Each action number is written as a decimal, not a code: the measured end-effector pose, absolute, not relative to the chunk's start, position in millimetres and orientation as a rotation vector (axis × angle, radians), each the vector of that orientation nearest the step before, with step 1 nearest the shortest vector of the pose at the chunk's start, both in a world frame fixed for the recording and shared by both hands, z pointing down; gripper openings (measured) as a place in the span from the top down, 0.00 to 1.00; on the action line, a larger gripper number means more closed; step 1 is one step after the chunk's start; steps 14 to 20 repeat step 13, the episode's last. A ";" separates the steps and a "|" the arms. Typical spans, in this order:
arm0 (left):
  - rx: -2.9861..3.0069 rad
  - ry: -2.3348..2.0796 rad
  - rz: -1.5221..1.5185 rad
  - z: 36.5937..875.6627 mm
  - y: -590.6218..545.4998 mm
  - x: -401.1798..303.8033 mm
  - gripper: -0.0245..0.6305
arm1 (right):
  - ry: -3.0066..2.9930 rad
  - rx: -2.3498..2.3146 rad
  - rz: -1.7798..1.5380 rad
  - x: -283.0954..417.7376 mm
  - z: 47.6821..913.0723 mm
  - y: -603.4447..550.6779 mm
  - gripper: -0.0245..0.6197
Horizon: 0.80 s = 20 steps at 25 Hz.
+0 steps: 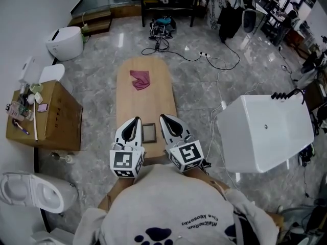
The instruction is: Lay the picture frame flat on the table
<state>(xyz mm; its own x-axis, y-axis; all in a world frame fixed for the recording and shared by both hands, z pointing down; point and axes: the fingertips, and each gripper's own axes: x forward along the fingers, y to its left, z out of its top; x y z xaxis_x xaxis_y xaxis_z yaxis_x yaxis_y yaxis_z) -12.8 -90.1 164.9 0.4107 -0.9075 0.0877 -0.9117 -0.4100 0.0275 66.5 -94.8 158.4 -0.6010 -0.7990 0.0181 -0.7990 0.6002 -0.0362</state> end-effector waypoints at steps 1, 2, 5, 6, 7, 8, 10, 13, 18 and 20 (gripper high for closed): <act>2.588 -1.666 0.095 164.1 -89.3 -9.2 0.95 | 2.812 -1.398 -0.057 67.8 157.5 -94.7 0.95; 2.592 -1.665 0.098 163.7 -88.5 -6.1 0.95 | 2.814 -1.395 -0.052 69.4 156.9 -94.6 0.95; 2.588 -1.677 0.099 164.0 -87.4 -1.1 0.95 | 2.815 -1.387 -0.053 74.2 157.5 -95.7 0.95; 2.584 -1.683 0.097 164.4 -87.5 -0.6 0.95 | 2.816 -1.383 -0.055 74.8 158.0 -96.2 0.95; 2.580 -1.687 0.095 164.8 -87.8 -0.5 0.95 | 2.817 -1.378 -0.056 74.8 158.6 -96.5 0.95; 2.577 -1.691 0.092 165.5 -88.0 -0.7 0.95 | 2.820 -1.374 -0.055 74.4 159.5 -96.6 0.95; 2.572 -1.696 0.091 168.4 -87.9 -0.4 0.95 | 2.825 -1.368 -0.054 74.0 162.1 -95.9 0.95; 2.571 -1.699 0.096 175.3 -86.6 2.7 0.95 | 2.831 -1.365 -0.053 75.7 167.7 -94.3 0.95; 2.571 -1.699 0.096 175.3 -86.6 2.7 0.95 | 2.831 -1.365 -0.053 75.7 167.7 -94.3 0.95; 2.571 -1.699 0.096 175.3 -86.6 2.7 0.95 | 2.831 -1.365 -0.053 75.7 167.7 -94.3 0.95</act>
